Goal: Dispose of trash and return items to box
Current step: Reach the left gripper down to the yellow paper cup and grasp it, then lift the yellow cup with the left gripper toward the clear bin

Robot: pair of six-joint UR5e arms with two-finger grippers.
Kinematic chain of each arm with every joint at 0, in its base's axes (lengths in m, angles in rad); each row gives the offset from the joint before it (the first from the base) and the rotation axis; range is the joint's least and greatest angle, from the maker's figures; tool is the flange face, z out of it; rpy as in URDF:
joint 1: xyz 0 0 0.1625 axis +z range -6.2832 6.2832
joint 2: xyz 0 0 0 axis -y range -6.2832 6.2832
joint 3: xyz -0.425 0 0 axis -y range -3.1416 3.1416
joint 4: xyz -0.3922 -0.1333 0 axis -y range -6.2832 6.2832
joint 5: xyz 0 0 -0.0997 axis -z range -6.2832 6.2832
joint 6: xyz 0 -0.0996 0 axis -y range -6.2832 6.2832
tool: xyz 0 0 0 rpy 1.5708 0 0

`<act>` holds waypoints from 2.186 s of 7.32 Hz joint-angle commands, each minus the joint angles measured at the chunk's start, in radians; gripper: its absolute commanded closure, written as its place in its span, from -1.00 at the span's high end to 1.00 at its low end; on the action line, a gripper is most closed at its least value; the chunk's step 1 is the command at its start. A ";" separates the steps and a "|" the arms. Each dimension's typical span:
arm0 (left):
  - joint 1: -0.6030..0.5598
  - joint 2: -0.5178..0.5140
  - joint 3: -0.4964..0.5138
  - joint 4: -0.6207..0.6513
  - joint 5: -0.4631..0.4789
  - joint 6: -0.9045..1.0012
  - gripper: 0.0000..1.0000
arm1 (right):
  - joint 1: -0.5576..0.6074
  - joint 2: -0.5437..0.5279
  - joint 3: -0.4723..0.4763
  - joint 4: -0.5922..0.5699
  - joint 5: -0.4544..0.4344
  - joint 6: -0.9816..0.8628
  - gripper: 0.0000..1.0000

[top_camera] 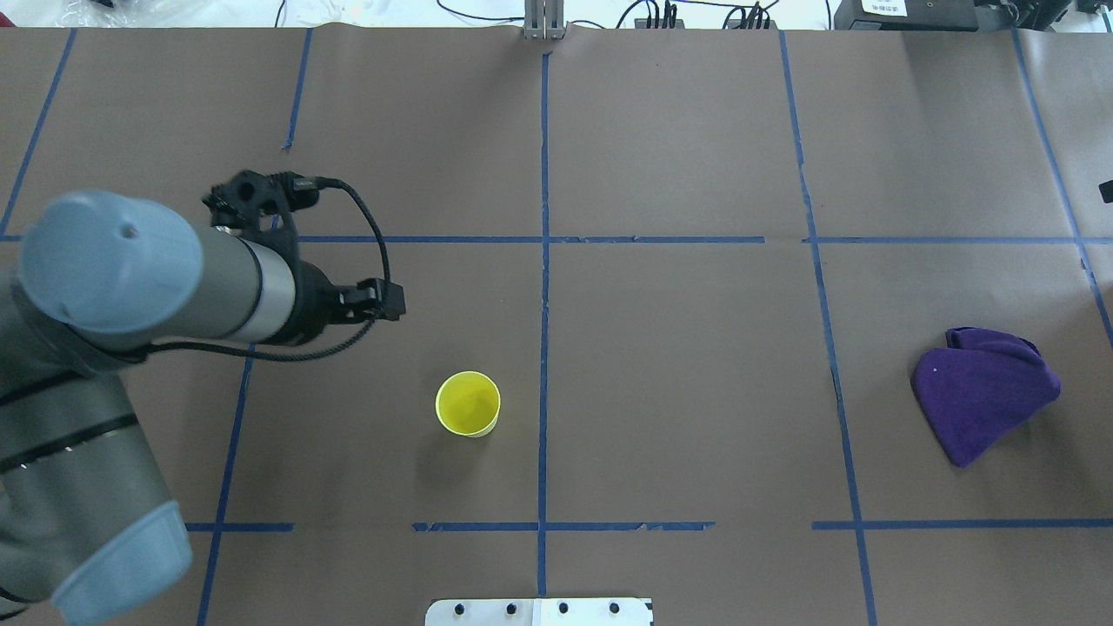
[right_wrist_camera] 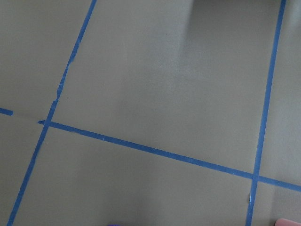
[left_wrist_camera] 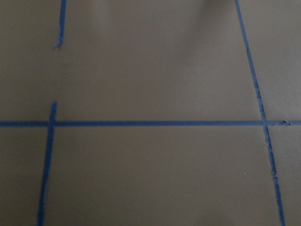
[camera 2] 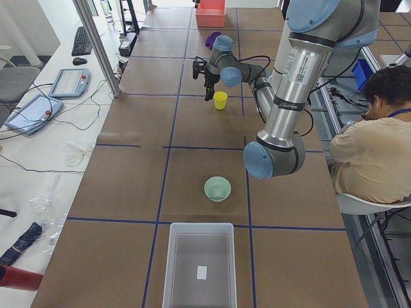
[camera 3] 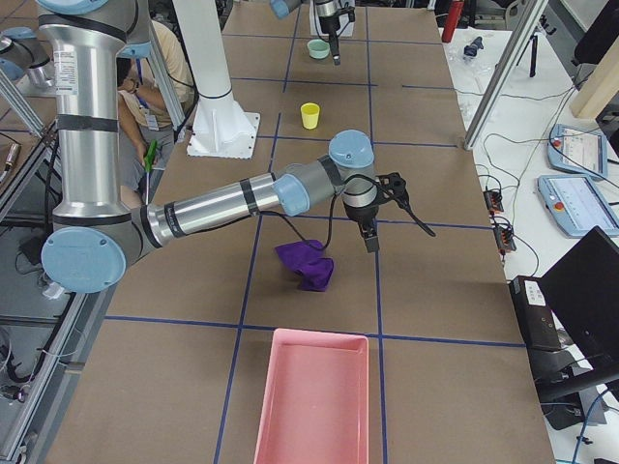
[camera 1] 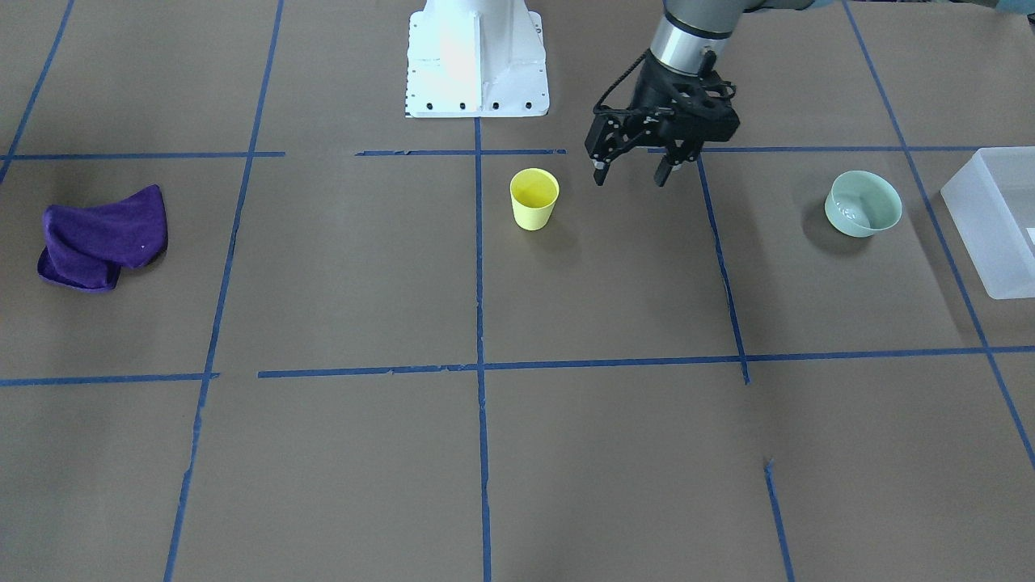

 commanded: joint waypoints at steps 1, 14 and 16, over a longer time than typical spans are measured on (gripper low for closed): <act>0.128 -0.061 0.087 0.022 0.115 -0.202 0.41 | 0.000 -0.001 -0.001 0.000 0.000 -0.001 1.00; -0.155 0.013 -0.034 -0.022 -0.062 0.253 -1.00 | 0.000 0.002 -0.007 0.000 -0.003 -0.004 1.00; -0.378 0.137 -0.069 -0.024 -0.157 0.596 -1.00 | 0.000 0.004 -0.005 0.002 -0.003 -0.002 1.00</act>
